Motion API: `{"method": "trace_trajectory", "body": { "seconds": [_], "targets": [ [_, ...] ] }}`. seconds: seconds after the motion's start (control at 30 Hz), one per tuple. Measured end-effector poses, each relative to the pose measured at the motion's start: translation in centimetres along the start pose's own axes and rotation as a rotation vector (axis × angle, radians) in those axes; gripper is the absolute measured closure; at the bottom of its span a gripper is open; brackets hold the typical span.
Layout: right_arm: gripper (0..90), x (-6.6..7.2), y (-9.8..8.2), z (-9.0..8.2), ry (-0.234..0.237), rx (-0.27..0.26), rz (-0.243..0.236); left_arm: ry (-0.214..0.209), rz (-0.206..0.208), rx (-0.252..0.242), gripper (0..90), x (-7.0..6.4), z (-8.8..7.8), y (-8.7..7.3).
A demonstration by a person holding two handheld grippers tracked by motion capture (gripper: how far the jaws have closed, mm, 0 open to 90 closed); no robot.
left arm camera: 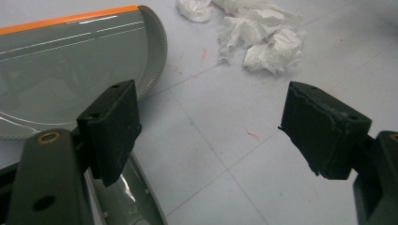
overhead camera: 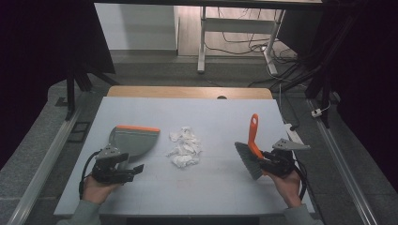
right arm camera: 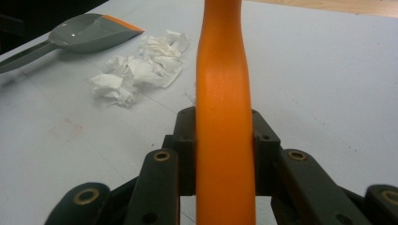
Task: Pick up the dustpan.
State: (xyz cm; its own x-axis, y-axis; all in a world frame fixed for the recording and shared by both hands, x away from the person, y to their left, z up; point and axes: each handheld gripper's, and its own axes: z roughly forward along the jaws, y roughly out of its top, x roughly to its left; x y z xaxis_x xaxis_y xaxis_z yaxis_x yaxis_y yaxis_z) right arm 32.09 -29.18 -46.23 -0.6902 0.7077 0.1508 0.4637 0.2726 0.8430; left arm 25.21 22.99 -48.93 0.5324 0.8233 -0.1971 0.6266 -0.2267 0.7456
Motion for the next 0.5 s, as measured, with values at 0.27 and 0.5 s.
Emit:
{"method": "trace_trajectory", "body": {
  "seconds": [0.27,0.5],
  "targets": [
    [70.1,0.07,-0.01,-0.16,-0.007,0.003,-0.002,-0.007,0.015,0.009,22.0,-0.39,0.01,0.24],
    [70.1,0.22,0.05,-0.25,-0.01,-0.003,-0.016,-0.008,0.025,0.019,22.0,-0.55,-0.04,0.43]
  ]
}}
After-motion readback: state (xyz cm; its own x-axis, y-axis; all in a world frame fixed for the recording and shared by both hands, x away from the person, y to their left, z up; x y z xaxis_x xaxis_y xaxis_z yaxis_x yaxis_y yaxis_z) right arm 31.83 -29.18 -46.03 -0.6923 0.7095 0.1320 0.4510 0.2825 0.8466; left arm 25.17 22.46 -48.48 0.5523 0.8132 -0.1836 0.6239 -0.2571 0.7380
